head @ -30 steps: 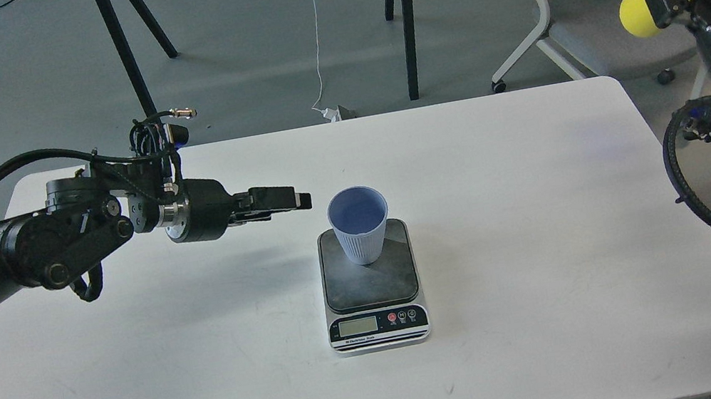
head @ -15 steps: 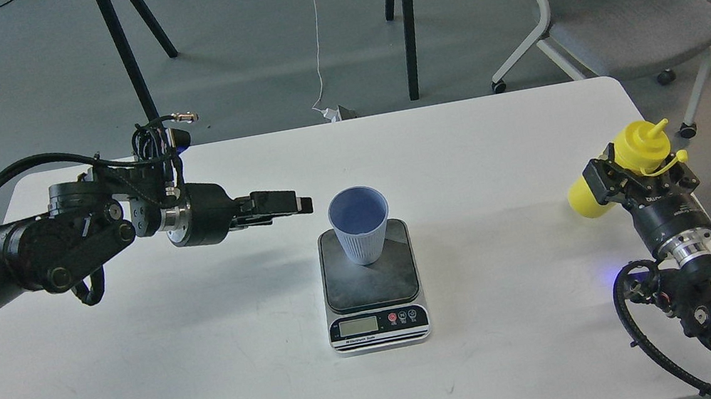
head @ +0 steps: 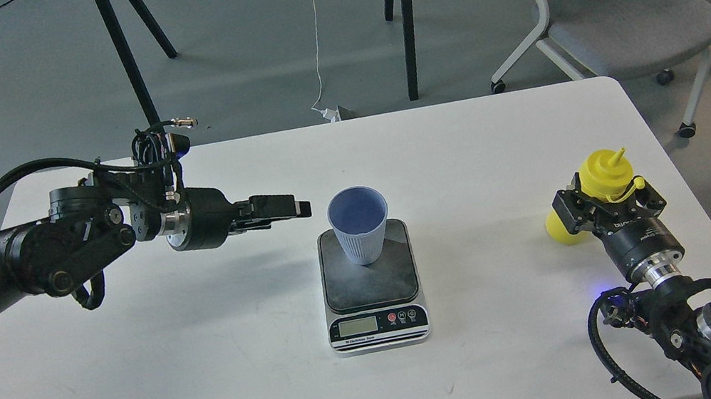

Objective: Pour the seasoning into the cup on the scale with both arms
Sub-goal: 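Lower the yellow bottle upright onto the table with the right gripper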

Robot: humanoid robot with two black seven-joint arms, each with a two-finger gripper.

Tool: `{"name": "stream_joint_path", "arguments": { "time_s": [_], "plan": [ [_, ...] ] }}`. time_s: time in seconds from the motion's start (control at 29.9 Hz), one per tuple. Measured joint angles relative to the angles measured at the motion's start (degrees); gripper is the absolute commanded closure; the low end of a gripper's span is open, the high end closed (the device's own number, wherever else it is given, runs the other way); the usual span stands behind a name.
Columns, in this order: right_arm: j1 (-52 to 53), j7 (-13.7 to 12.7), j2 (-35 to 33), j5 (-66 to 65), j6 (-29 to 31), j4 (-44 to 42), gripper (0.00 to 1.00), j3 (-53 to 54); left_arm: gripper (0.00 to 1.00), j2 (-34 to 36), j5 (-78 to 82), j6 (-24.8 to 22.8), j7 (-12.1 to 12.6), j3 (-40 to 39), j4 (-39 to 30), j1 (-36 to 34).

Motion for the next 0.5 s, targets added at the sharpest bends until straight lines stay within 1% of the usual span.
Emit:
{"name": "stream_joint_path", "arguments": {
  "time_s": [0.1, 0.37, 0.5],
  "plan": [
    [-0.02, 0.63, 0.06, -0.57, -0.01, 0.26, 0.00, -0.09, 0.00, 0.04, 0.00, 0.00, 0.00, 0.00, 0.01, 0.30],
    [-0.94, 1.08, -0.53, -0.77, -0.07, 1.04, 0.00, -0.06, 0.00, 0.05, 0.00, 0.00, 0.00, 0.00, 0.00, 0.66],
    [-3.20, 1.07, -1.91, -0.82, -0.07, 4.20, 0.00, 0.07, 0.00, 0.05, 0.00, 0.00, 0.00, 0.00, 0.00, 0.67]
  ]
}}
